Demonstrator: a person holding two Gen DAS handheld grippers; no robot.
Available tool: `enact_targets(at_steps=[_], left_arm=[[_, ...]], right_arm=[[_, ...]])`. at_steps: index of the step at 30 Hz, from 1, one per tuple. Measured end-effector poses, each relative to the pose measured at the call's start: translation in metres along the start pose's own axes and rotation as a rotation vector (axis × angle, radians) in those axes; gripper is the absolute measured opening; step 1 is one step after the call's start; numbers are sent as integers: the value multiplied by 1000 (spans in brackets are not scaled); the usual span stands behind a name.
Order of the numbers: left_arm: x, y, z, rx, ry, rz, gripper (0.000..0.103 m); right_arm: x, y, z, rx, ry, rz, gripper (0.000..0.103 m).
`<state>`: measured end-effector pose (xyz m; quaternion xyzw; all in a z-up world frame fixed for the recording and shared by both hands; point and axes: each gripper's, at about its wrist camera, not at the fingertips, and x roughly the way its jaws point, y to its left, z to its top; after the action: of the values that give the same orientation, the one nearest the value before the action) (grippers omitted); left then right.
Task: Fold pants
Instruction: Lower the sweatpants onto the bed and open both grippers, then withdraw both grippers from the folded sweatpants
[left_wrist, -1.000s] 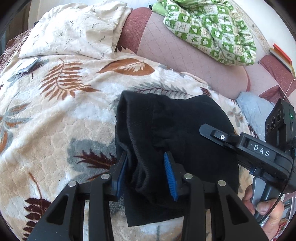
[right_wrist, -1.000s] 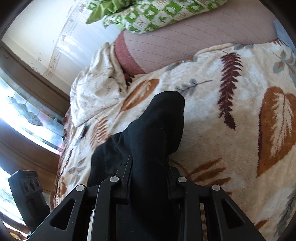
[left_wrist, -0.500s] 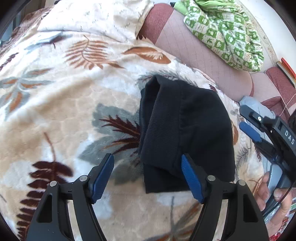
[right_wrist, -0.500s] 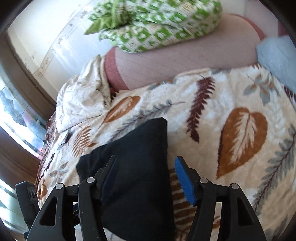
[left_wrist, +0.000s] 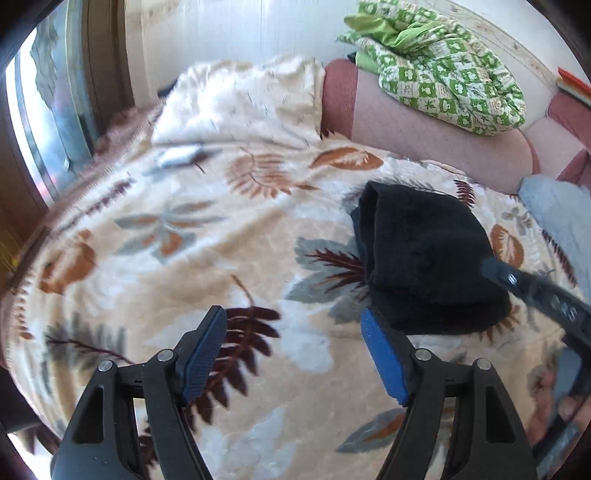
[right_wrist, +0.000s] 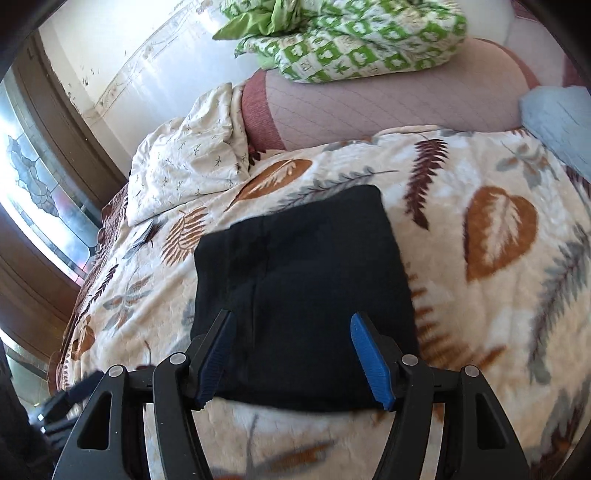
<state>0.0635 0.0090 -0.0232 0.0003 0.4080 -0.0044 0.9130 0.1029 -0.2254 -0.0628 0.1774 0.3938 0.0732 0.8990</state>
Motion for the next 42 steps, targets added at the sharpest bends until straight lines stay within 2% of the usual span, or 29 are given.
enact_targets(at_steps=[2, 5, 9, 13, 27, 34, 38, 40, 41, 42], left_arm=[[-13, -5, -5, 24, -35, 32, 80], [-29, -11, -11, 34, -61, 39, 81], [-40, -16, -17, 27, -44, -1, 82], [-44, -21, -25, 30, -26, -8, 82], [-54, -24, -40, 30, -2, -29, 81], [-59, -25, -41, 32, -30, -22, 82], [-69, -24, -41, 24, -86, 0, 82], [-85, -24, -43, 22, -193, 67, 82], [-94, -26, -44, 27, -249, 96, 86], [-104, -28, -45, 33, -305, 123, 99]], right_arm=[[-20, -1, -16, -14, -26, -37, 72], [-49, -5, -41, -16, -63, -88, 77], [-75, -12, -67, -10, -97, -172, 80], [-87, -17, -87, -7, -94, -220, 81], [-91, 6, -107, -85, -76, -210, 82], [-89, 12, -112, -107, -63, -210, 83], [-89, 16, -113, -124, -66, -211, 83], [-89, 19, -114, -138, -66, -212, 83], [-89, 20, -114, -141, -66, -211, 83], [-89, 22, -115, -146, -68, -207, 83]])
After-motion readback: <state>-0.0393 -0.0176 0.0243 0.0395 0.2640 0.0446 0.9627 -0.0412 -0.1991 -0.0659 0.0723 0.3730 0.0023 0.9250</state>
